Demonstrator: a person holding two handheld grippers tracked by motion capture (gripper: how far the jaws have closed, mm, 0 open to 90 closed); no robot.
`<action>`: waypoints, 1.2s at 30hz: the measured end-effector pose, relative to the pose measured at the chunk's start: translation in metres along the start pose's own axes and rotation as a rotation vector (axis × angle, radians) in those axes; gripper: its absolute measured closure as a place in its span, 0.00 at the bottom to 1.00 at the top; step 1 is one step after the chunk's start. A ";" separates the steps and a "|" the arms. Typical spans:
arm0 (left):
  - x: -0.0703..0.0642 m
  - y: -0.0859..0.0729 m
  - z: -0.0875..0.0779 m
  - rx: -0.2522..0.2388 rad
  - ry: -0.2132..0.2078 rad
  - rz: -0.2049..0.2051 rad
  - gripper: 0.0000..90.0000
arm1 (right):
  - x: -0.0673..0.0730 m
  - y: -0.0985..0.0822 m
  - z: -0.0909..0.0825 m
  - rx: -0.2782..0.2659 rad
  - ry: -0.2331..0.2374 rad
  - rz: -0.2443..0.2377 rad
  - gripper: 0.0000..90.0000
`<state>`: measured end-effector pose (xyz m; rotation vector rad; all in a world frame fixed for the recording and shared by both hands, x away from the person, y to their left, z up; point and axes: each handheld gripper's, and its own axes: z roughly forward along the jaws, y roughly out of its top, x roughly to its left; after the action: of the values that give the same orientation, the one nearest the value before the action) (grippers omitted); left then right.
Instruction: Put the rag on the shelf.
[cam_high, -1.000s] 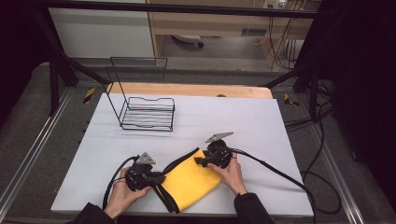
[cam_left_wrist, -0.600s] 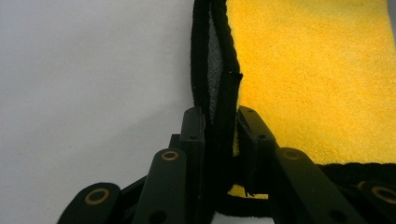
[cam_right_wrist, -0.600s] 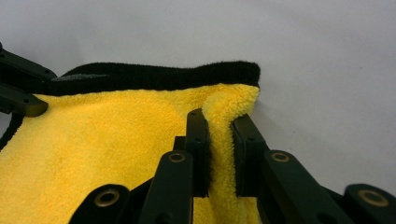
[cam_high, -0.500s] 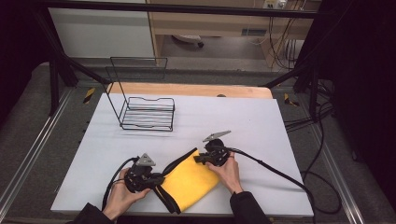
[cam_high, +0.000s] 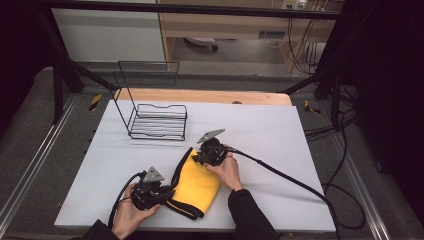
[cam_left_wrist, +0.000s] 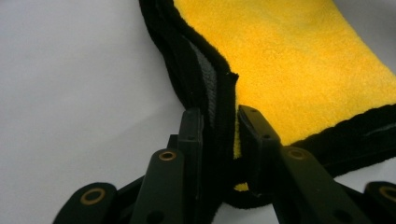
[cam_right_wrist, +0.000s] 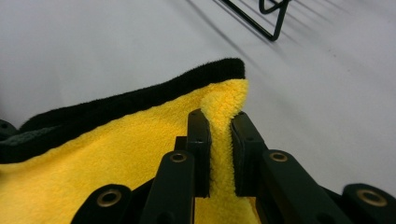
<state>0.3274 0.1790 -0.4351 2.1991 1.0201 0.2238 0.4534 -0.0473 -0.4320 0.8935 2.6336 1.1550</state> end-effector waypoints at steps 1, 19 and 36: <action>0.001 0.000 0.000 -0.003 0.000 0.006 0.77 | -0.001 -0.002 0.003 0.003 -0.005 0.004 0.88; 0.023 0.008 0.003 -0.010 -0.015 0.014 0.66 | 0.001 -0.052 -0.070 -0.064 -0.236 0.137 0.47; 0.013 0.004 0.007 0.007 -0.013 0.006 0.84 | -0.006 -0.076 -0.056 -0.049 -0.129 0.404 0.92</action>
<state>0.3410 0.1830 -0.4391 2.2070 1.0092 0.2084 0.4037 -0.1263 -0.4472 1.4845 2.3752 1.1859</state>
